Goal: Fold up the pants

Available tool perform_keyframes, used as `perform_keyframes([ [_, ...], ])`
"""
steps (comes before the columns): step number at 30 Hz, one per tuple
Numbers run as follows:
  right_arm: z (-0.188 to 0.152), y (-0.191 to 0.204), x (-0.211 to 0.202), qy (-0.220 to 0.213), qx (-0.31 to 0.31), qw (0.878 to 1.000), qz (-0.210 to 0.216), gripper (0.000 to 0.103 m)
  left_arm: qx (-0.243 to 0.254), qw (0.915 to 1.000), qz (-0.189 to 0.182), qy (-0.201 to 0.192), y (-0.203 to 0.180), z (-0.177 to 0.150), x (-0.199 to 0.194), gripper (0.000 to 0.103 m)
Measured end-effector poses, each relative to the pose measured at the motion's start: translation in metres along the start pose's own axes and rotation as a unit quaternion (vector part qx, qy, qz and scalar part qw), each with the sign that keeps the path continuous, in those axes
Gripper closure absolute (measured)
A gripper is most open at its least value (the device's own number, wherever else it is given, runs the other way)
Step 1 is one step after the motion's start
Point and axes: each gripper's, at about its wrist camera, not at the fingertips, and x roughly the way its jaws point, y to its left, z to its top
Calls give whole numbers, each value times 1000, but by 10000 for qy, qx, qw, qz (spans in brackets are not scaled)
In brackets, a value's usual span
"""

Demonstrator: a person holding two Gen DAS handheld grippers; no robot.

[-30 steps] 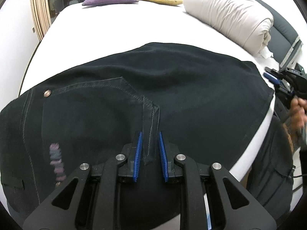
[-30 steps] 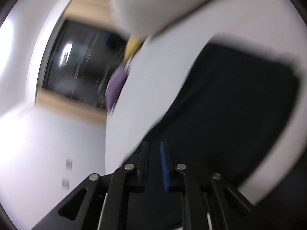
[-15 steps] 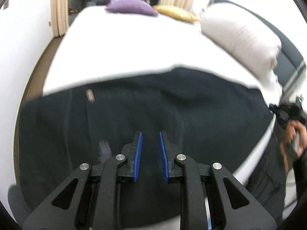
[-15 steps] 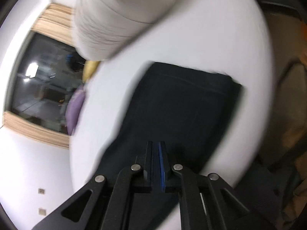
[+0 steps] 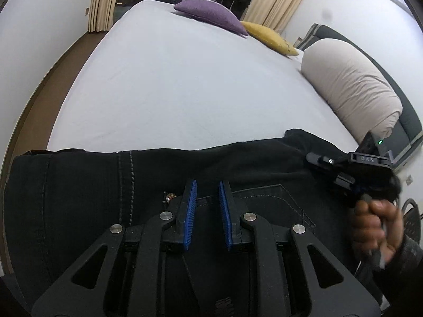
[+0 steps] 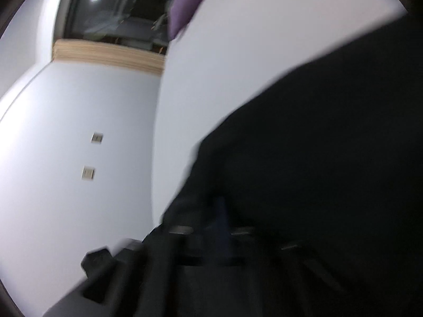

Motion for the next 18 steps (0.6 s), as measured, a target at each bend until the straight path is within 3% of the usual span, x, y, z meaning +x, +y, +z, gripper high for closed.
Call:
perform_keyframes([
  [1, -6, -13, -14, -219, 140, 9996, 129, 103, -7, 10000, -31, -19, 1, -1, -1, 85],
  [4, 28, -46, -71, -1239, 305, 9914, -274, 103, -33, 9999, -84, -80, 8, -4, -1, 85],
  [6, 40, -74, -132, -1841, 574, 9794, -600, 103, -57, 9999, -118, -100, 7, -1, -8, 85],
  [8, 45, -89, -192, -2419, 887, 9595, -1140, 103, -65, 9999, -108, -108, 8, -2, -8, 85],
  [10, 45, -92, -249, -2834, 1156, 9305, -2013, 90, -13, 9999, -28, -122, 6, -2, -9, 85],
  [11, 39, -91, -274, -2938, 1229, 9213, -2232, 69, 9, 9999, 11, -127, 1, -2, -5, 85],
  [12, 31, -87, -291, -3031, 1236, 9181, -2235, 52, 34, 9999, 56, -127, -2, -3, -3, 85],
  [14, 10, -76, -321, -3244, 1109, 9183, -1981, 36, 83, 9998, 157, -115, -6, -4, -3, 85],
  [18, -34, -72, -345, -3411, 1170, 9114, -1982, 36, 183, 9992, 341, -85, -13, -4, -2, 85],
])
